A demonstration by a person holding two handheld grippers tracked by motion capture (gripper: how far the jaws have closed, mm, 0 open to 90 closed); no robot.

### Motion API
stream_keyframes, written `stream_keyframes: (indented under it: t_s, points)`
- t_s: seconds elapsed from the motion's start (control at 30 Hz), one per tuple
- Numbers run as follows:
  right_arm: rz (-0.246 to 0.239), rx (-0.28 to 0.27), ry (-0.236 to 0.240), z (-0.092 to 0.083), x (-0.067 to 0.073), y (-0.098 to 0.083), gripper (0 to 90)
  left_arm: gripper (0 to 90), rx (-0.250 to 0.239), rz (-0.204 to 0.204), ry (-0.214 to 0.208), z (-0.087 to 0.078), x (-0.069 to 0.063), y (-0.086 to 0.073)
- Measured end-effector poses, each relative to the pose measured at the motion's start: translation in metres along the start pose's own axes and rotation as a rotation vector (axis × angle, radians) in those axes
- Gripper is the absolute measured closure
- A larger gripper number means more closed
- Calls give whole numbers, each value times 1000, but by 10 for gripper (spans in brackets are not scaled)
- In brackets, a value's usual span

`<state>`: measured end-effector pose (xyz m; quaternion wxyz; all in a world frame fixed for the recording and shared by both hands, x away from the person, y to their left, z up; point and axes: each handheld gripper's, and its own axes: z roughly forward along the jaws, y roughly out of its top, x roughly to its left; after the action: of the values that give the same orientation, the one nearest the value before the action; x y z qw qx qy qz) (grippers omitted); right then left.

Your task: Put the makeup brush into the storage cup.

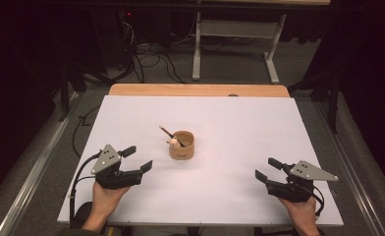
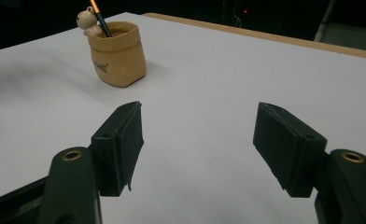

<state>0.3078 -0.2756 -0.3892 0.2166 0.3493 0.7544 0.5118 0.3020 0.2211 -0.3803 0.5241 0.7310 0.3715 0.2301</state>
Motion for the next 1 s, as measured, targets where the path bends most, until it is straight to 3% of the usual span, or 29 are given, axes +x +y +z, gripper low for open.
stream_keyframes:
  t_s: [0.43,1.0]
  points:
    - [8,-3,1,-2,-1,0,347,240,51,2,-25,9,-2,-14]
    - [10,-7,5,-2,-1,0,345,240,52,-14,-26,11,0,-17]
